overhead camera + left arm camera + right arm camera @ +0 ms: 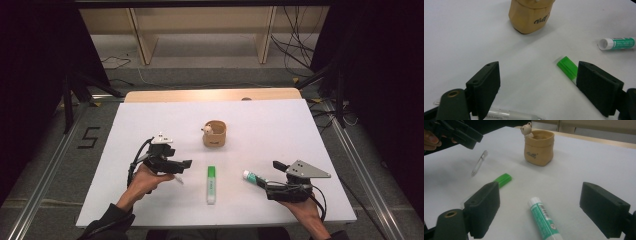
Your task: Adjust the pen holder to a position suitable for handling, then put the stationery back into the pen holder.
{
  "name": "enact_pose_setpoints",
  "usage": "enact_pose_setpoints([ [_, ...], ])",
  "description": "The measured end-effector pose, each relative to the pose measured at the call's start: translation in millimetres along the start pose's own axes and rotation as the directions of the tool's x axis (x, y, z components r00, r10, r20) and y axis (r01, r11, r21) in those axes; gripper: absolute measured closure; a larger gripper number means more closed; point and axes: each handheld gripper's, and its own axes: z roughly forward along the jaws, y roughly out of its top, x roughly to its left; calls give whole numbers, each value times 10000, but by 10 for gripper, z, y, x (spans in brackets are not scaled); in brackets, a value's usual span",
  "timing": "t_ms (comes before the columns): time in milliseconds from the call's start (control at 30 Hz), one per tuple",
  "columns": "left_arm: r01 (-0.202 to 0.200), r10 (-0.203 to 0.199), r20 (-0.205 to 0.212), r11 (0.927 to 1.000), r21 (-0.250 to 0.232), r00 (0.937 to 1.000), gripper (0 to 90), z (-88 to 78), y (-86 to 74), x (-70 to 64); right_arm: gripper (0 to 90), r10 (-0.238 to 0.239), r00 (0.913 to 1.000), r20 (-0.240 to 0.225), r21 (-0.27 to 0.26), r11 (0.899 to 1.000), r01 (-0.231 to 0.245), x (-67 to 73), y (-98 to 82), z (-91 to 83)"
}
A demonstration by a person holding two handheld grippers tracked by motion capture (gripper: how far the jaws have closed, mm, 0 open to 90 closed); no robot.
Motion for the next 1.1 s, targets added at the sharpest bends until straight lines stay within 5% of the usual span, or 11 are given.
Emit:
enact_pose_setpoints([
  [433, 326, -300, 313, 9957, -869, 9991, 167, -160, -147, -85, 173, -85, 9999, -54, 436, 9990, 87, -19, 10, 40],
  [733, 48, -2, 327, 9900, -1409, 9995, 165, -246, -218, -137, 172, -69, 10000, -68, 585, 9983, 73, -18, 10, 50],
  [1100, -207, 233, 180, 9908, -1334, 9996, 163, -282, -272, -144, 170, -257, 9991, -328, 1253, 9917, 296, -67, 40, 72],
])
